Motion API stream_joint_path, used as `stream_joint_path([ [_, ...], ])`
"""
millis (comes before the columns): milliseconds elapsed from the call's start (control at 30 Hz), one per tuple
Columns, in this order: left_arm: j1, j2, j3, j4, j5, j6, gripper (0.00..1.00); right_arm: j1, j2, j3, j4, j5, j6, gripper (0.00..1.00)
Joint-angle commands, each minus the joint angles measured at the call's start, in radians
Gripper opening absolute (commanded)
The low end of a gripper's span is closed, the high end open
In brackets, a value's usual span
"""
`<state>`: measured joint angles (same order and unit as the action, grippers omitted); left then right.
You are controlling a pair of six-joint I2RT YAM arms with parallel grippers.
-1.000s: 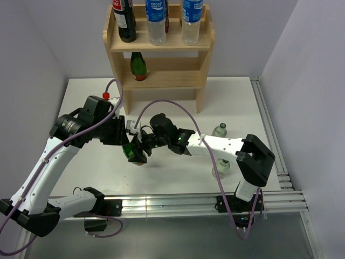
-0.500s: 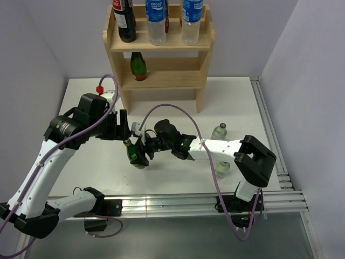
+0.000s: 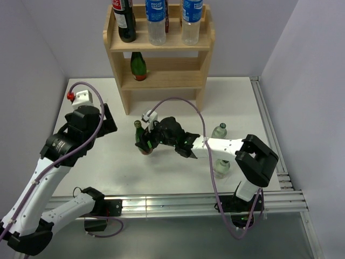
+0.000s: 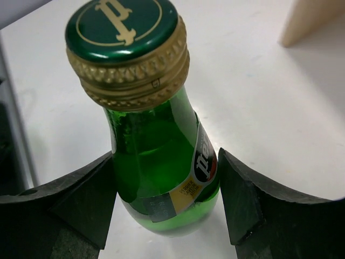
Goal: Place and organize the beverage onto the shelf
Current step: Pick up the drink from the center of the board.
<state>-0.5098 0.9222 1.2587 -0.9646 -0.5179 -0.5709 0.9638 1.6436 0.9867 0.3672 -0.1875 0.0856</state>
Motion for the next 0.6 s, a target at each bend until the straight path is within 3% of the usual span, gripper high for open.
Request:
stream_joint_path([
  [0, 0.010, -0.075, -0.114, 0.185, -0.157, -0.018, 1.00, -0.030, -0.110, 0.047, 0.190, 0.121, 0.037, 0.00],
  [233, 0.013, -0.115, -0.297, 0.314, -0.145, 0.029, 0.99, -0.118, -0.099, 0.153, 0.098, 0.175, 0.043, 0.00],
  [567, 0.028, -0.126, -0.346, 0.348, -0.087, 0.037, 0.99, -0.227, -0.032, 0.372, -0.023, 0.186, 0.000, 0.00],
])
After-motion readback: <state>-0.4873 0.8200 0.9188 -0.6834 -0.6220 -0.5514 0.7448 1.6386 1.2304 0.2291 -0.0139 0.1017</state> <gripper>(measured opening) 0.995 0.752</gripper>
